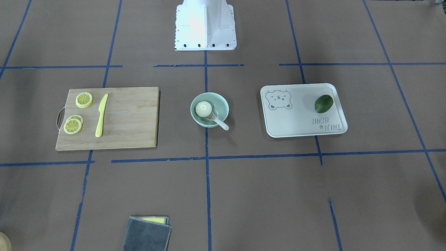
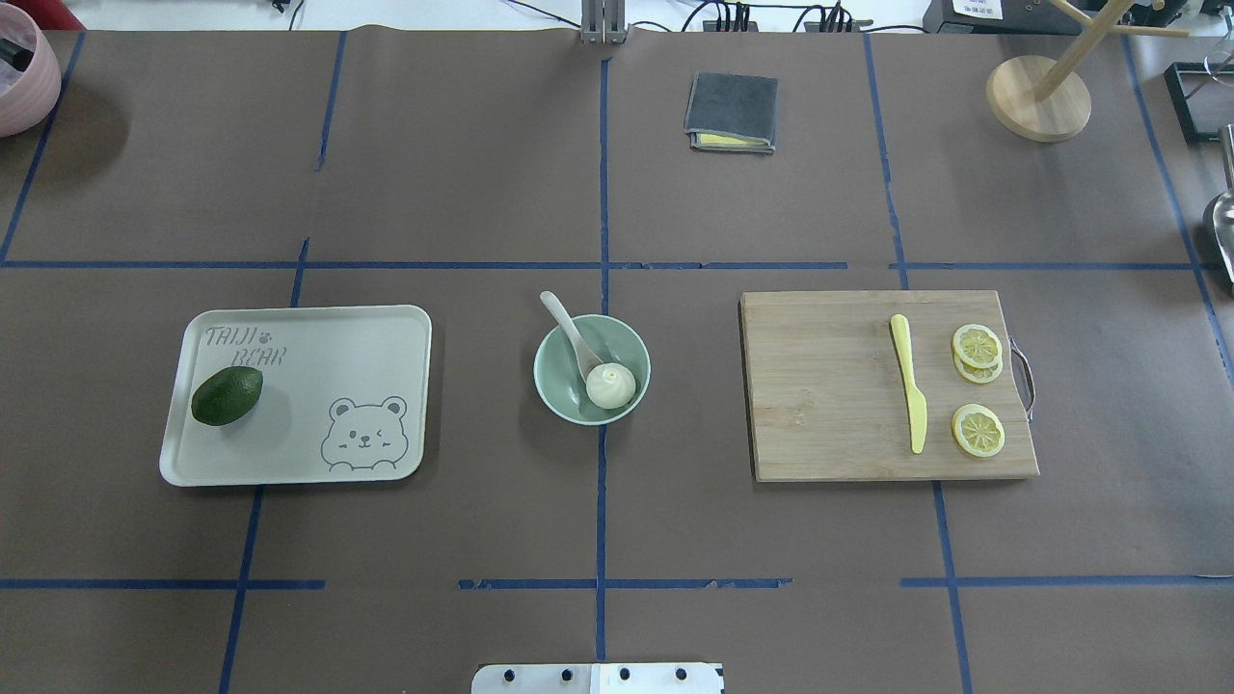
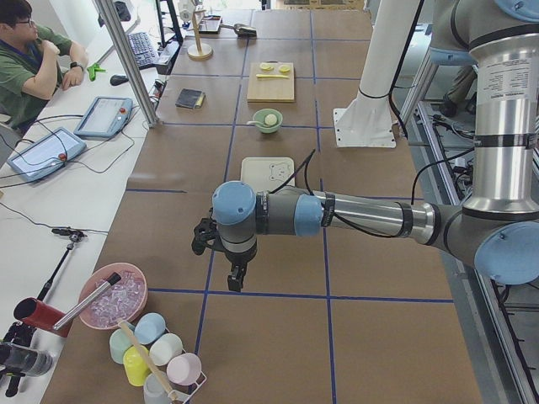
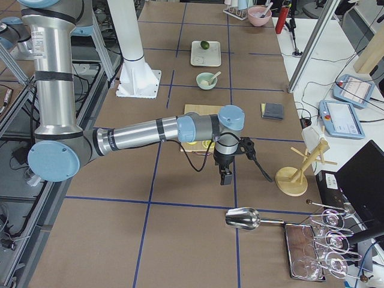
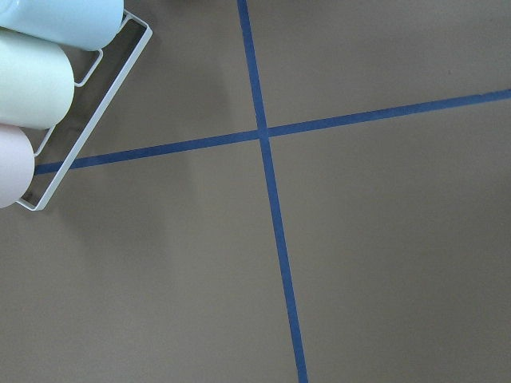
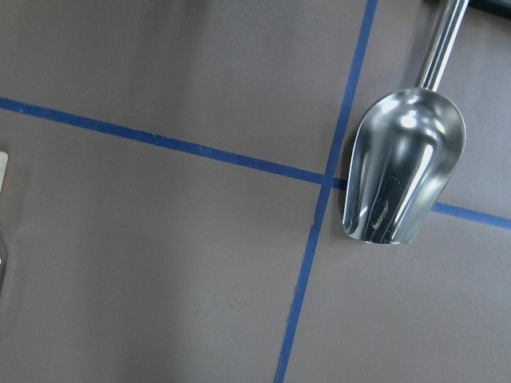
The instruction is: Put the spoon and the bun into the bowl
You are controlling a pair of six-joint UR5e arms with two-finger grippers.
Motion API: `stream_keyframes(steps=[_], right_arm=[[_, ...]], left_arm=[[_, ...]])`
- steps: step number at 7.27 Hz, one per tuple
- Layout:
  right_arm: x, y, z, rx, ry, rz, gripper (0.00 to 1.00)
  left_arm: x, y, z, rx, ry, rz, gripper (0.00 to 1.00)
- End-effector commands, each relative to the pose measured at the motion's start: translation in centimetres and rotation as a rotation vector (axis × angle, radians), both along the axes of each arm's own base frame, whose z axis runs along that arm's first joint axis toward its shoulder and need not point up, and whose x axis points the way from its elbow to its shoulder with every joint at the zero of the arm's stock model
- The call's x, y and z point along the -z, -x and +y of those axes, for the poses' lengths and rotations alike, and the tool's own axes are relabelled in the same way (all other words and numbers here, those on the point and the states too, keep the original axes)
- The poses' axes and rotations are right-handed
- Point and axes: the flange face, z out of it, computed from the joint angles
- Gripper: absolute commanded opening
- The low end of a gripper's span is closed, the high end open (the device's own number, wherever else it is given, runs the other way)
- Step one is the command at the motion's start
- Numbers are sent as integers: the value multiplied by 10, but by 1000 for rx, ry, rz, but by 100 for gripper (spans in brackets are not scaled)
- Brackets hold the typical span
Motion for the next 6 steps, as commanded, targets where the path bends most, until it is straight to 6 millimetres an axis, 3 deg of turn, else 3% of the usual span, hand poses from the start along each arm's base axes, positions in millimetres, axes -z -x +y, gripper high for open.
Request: stream_keyframes(steps=[1, 6], right_arm=[[-13, -10, 13, -22, 35, -9, 100], [-20, -17, 22, -43, 63, -64, 100]], left_arm=[[-2, 0, 0, 0, 3, -3, 100], [1, 0, 0, 0, -6, -3, 100]])
